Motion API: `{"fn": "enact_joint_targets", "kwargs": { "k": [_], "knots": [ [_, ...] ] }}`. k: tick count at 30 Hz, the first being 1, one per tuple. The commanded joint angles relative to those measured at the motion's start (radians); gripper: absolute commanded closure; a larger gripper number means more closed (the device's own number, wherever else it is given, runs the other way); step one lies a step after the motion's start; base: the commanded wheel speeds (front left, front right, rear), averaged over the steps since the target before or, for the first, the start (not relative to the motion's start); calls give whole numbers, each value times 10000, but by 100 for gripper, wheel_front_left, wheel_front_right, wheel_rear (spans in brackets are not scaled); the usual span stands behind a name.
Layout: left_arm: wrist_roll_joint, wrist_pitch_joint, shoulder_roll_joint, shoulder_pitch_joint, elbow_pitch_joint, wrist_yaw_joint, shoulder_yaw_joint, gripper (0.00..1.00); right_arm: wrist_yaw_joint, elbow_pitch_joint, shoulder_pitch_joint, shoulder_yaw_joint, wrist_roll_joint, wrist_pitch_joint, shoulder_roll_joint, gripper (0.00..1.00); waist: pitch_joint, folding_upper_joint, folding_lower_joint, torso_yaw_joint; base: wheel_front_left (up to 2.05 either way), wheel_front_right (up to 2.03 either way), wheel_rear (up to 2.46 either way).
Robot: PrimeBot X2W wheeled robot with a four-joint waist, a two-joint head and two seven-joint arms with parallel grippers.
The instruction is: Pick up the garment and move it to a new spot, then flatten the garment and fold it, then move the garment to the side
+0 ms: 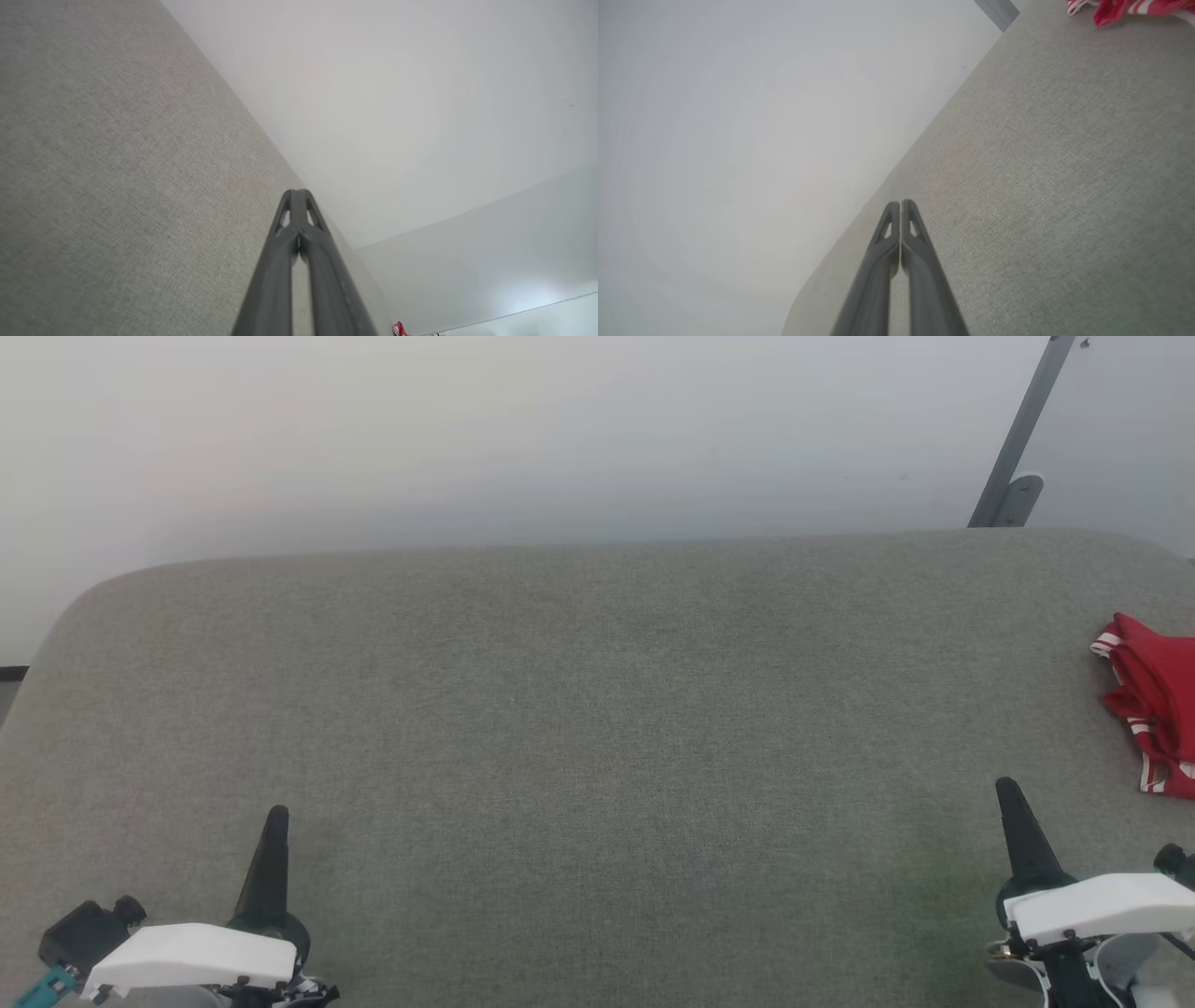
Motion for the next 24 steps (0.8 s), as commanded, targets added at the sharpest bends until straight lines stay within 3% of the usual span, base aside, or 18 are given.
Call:
{"fn": "enact_joint_targets", "kwargs": {
  "k": [1, 24],
  "knots": [
    [-268, 82, 16, -241, -74, -16, 17, 100, -3, -147, -221, -20, 266, 71, 14, 100, 0, 0, 0, -1, 0, 0, 0],
    [-2075, 653, -257, -524, 27, -21, 9, 100, -2, -323, -283, -105, 2278, 644, 307, 100, -8, 0, 0, -18, 0, 0, 0]
  ]
}}
